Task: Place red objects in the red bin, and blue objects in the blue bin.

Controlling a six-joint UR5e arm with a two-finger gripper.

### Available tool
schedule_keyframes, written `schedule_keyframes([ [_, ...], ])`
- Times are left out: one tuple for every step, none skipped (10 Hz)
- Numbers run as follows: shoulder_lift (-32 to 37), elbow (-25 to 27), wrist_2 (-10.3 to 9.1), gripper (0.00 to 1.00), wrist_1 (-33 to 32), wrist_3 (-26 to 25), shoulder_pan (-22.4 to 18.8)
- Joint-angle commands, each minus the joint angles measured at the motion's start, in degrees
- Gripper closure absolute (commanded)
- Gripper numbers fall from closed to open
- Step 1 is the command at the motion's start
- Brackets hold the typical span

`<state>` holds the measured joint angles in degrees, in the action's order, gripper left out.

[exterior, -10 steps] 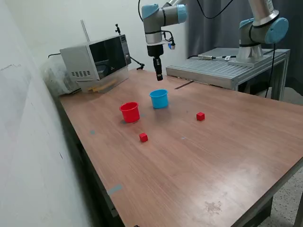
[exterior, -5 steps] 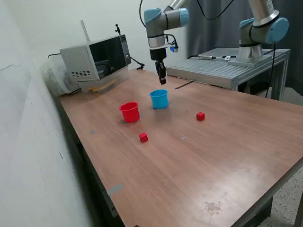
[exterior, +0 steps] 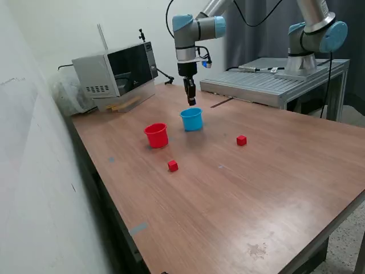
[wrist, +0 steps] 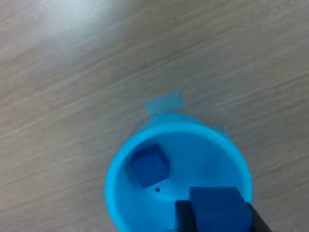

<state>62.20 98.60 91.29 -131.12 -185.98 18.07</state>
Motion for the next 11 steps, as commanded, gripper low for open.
schedule_keyframes([
  [-0.15, 0.19, 0.12, 1.00, -0.27, 0.09, 0.21],
  [-0.15, 0.45, 0.12, 1.00, -0.19, 0.09, 0.21],
  [-0.06, 0.63, 0.30, 0.00, -0.19, 0.09, 0.21],
  [-0.06, 0.63, 0.73, 0.00, -0.19, 0.09, 0.30],
  [-0.06, 0.55, 0.74, 0.00, -0.19, 0.09, 0.30],
  [-0.06, 0.63, 0.74, 0.00, -0.19, 0.18, 0.39],
  [0.03, 0.72, 0.74, 0.00, -0.19, 1.23, 0.39],
  [0.73, 0.81, 0.82, 0.00, 0.07, 3.41, 0.30],
  [2.91, 1.24, 0.82, 0.00, 0.43, 3.52, -0.31],
  [4.67, 0.90, 0.82, 0.00, 1.73, 3.69, -1.19],
  [5.47, 0.64, 0.74, 0.00, 3.75, 3.87, -3.63],
])
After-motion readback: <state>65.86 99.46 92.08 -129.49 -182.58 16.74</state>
